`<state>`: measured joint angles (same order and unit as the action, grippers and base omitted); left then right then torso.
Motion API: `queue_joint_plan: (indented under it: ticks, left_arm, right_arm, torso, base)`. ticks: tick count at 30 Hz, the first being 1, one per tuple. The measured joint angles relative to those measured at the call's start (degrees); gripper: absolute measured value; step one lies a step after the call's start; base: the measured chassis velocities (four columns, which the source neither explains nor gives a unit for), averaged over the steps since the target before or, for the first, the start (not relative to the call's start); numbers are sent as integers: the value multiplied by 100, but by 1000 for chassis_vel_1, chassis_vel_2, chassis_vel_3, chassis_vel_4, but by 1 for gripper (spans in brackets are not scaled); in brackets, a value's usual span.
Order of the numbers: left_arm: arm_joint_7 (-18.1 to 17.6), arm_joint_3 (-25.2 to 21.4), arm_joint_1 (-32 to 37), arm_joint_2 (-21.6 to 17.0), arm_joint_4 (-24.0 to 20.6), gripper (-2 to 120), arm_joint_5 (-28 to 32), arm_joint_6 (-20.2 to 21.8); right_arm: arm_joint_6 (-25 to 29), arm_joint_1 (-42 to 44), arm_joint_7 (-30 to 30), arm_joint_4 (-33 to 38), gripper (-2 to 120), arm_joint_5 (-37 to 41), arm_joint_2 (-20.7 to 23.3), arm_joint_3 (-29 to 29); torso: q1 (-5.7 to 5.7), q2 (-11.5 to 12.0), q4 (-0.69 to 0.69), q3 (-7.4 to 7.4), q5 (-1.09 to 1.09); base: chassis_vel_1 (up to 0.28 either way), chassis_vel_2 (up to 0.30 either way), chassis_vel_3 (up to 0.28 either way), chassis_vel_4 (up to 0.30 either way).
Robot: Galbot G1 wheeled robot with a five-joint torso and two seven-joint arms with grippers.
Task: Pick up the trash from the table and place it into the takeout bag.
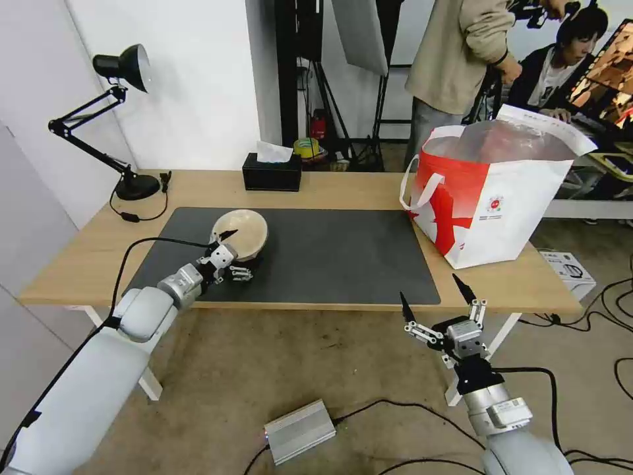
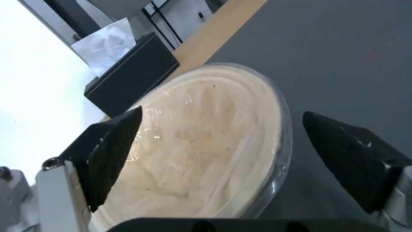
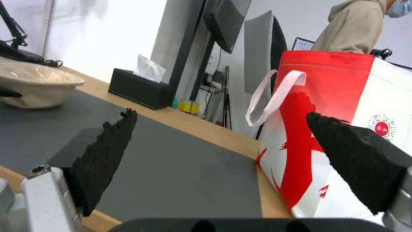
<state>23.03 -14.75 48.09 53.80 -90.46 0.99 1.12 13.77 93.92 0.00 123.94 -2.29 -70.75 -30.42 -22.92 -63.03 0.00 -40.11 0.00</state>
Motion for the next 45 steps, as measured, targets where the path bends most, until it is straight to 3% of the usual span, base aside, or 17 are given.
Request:
queue_joint_plan:
  ticks: [40, 43, 45]
  left_arm:
    - [20, 25, -116, 48, 358, 100, -155, -41]
    - [20, 35, -133, 60, 394, 95, -159, -48]
    - [19, 52, -155, 71, 432, 85, -165, -53]
  right_arm:
    - [0, 0, 0, 0, 100, 0, 0, 0]
    - [0, 0, 0, 0, 100, 0, 0, 0]
    - [0, 0, 0, 0, 100, 0, 0, 0]
  torso:
    - [0, 1, 0, 0, 0]
    - [0, 1, 0, 0, 0]
    - [0, 1, 0, 0, 0]
  base:
    - [0, 0, 0, 0]
    - [0, 0, 0, 0]
    - [0, 0, 0, 0]
